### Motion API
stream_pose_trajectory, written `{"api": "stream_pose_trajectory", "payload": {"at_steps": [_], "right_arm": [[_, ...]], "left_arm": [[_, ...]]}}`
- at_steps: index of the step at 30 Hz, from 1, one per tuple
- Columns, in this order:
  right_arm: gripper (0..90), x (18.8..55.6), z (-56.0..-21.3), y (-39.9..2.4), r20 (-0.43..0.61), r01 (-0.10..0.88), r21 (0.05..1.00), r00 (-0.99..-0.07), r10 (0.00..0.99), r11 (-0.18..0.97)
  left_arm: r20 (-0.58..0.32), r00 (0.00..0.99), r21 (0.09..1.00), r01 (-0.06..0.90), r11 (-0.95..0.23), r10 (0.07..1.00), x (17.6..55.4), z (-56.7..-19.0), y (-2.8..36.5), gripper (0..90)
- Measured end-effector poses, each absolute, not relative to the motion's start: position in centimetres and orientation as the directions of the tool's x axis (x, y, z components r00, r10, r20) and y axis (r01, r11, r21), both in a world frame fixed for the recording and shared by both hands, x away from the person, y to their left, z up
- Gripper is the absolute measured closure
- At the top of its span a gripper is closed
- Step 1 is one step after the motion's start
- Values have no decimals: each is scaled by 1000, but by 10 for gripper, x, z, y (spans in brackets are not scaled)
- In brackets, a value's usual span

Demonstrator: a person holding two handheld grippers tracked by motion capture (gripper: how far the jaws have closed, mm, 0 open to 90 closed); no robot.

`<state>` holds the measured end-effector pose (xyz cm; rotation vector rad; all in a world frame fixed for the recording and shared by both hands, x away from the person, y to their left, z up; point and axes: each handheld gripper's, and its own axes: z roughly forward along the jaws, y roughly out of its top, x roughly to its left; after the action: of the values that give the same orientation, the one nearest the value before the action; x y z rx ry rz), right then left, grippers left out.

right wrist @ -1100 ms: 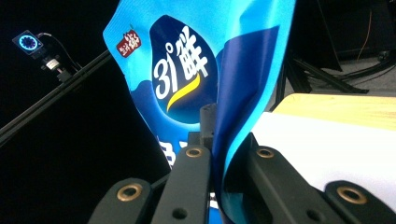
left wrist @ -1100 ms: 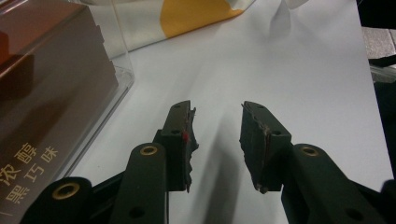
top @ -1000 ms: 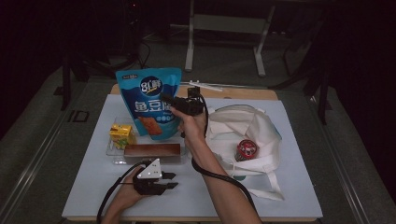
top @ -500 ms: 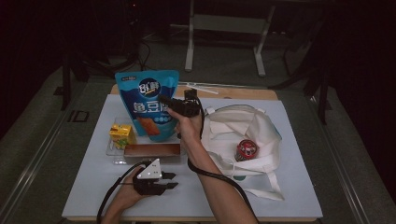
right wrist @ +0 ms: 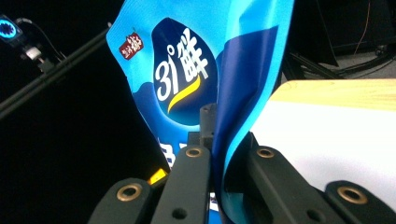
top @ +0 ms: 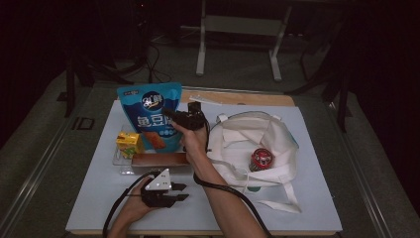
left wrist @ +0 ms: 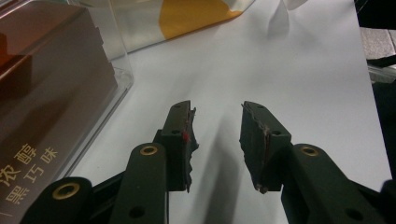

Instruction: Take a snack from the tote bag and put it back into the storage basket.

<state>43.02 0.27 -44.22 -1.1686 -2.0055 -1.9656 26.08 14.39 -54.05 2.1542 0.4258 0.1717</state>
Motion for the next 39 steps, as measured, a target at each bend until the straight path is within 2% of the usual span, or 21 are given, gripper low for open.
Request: {"api": "stream_pose_trajectory", "payload": {"at_steps": [3, 10, 22, 27, 28, 29, 35, 39], "right_arm": [[892, 431, -446, 1, 571, 572, 808, -701, 426, -141], [836, 432, -439, -7, 529, 576, 817, -723, 444, -36], [690, 429, -430, -19, 446, 578, 805, -738, 507, 132], [638, 424, -424, -17, 349, 536, 813, -763, 545, 229], [604, 419, -421, -16, 257, 500, 806, -778, 573, 317], [598, 418, -421, -16, 235, 492, 801, -782, 578, 340], [601, 418, -426, -27, 241, 530, 764, -764, 599, 369], [682, 419, -432, -32, 287, 556, 759, -753, 592, 339]], "left_arm": [[-31, 932, 812, 233, -535, 361, 261, -540, 144, 637], [-34, 930, 810, 239, -535, 365, 261, -541, 143, 637], [-36, 930, 809, 242, -535, 366, 261, -541, 143, 636], [-35, 931, 807, 240, -539, 363, 261, -541, 143, 634], [-35, 931, 807, 241, -539, 364, 261, -541, 143, 634], [-34, 931, 807, 240, -540, 364, 261, -541, 143, 634], [-32, 931, 806, 239, -542, 364, 261, -541, 143, 633], [-30, 931, 805, 238, -543, 365, 261, -541, 143, 633]]}}
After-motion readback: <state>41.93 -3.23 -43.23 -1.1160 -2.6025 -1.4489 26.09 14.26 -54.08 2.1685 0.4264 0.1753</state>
